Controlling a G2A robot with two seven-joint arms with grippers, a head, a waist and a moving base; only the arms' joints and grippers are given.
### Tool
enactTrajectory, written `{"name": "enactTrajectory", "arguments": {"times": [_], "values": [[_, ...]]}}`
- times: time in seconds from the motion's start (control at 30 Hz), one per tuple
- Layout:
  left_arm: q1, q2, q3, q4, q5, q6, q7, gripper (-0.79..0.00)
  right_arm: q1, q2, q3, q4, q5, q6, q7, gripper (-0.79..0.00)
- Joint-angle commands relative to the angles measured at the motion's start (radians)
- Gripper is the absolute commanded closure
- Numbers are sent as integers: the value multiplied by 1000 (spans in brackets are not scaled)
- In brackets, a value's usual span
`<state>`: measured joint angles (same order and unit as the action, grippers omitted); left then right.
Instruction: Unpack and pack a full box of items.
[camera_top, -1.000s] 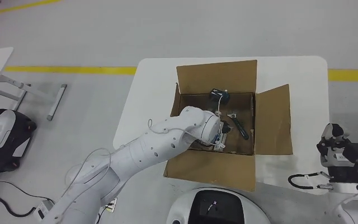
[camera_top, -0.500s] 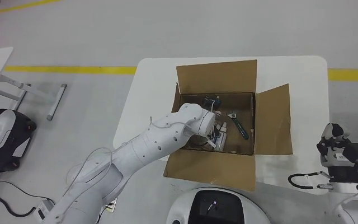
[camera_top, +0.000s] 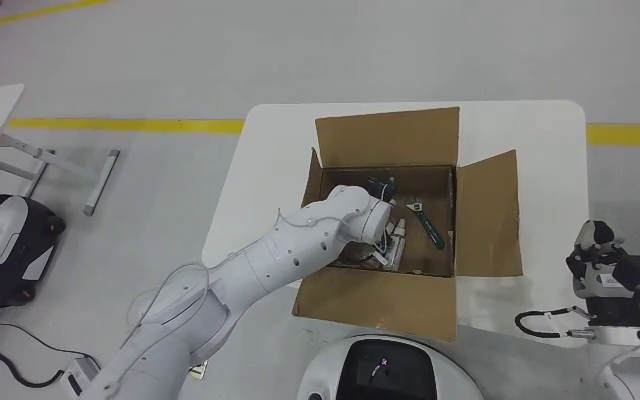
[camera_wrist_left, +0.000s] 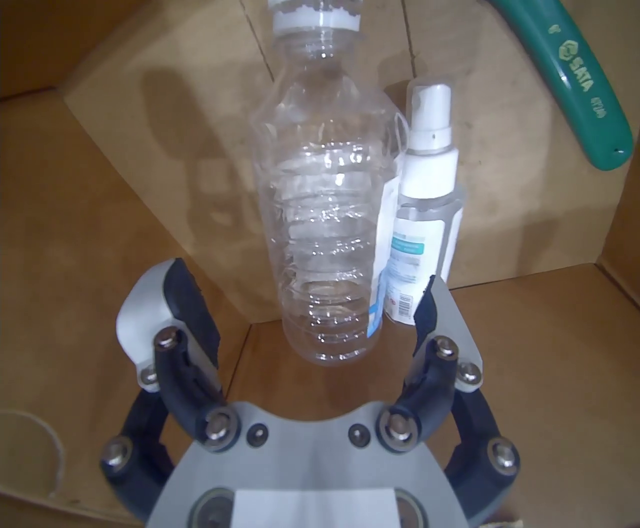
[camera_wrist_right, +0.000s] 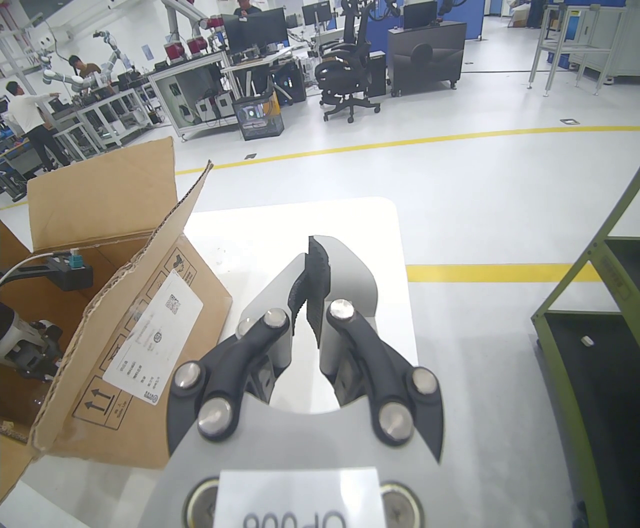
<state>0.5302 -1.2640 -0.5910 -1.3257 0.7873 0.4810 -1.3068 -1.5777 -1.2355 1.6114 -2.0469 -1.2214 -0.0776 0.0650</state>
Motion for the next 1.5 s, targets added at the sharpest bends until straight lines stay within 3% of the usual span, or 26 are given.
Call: {"name": "enactTrajectory", "arguments": {"times": [0.0, 0.17, 0.2, 0.23, 0.37, 0.47, 0.5, 0.53, 0.57, 0.67, 0.9, 1.0, 1.1, 1.2, 1.33, 1.37, 1.4, 1.47], "values": [[-2, -6, 1, 11, -3, -9, 0, -739, 0, 0, 0, 0, 0, 0, 0, 0], [-5, -16, 4, 27, 11, -19, 1, -674, 0, 0, 0, 0, 0, 0, 0, 0], [-6, -18, 3, 29, 14, -19, 1, -536, 0, 0, 0, 0, 0, 0, 0, 0], [-6, -20, 1, 32, 15, -19, 1, -453, 0, 0, 0, 0, 0, 0, 0, 0], [-6, -26, -3, 48, 24, -24, 1, -443, 0, 0, 0, 0, 0, 0, 0, 0], [-6, -31, -3, 57, 31, -28, -1, -551, 0, 0, 0, 0, 0, 0, 0, 0], [-6, -33, -4, 59, 31, -32, -2, -437, 0, 0, 0, 0, 0, 0, 0, 0], [-7, -35, -6, 62, 32, -34, -2, -376, 0, 0, 0, 0, 0, 0, 0, 0], [-7, -36, -8, 64, 31, -35, -1, -391, 0, 0, 0, 0, 0, 0, 0, 0], [-8, -42, -14, 77, 24, -43, -2, -606, 0, 0, 0, 0, 0, 0, 0, 0], [-12, -57, -14, 106, 30, -57, 8, -600, 0, 0, 0, 0, 0, 0, 0, 0], [-11, -62, -18, 111, 35, -60, 8, -677, 0, 0, 0, 0, 0, 0, 0, 0], [-9, -65, -22, 122, 40, -61, 7, -643, 0, 0, 0, 0, 0, 0, 0, 0], [-7, -70, -24, 129, 43, -63, 7, -557, 0, 0, 0, 0, 0, 0, 0, 0], [-4, -76, -27, 128, 51, -65, 9, -225, 0, 0, 0, 0, 0, 0, 0, 0], [-3, -76, -30, 127, 52, -64, 10, -40, 0, 0, 0, 0, 0, 0, 0, 0], [-1, -77, -33, 126, 53, -65, 11, 0, 0, 0, 0, 0, 0, 0, 0, 0], [5, -77, -41, 121, 58, -62, 18, 0, 0, 0, 0, 0, 0, 0, 0, 0]]}}
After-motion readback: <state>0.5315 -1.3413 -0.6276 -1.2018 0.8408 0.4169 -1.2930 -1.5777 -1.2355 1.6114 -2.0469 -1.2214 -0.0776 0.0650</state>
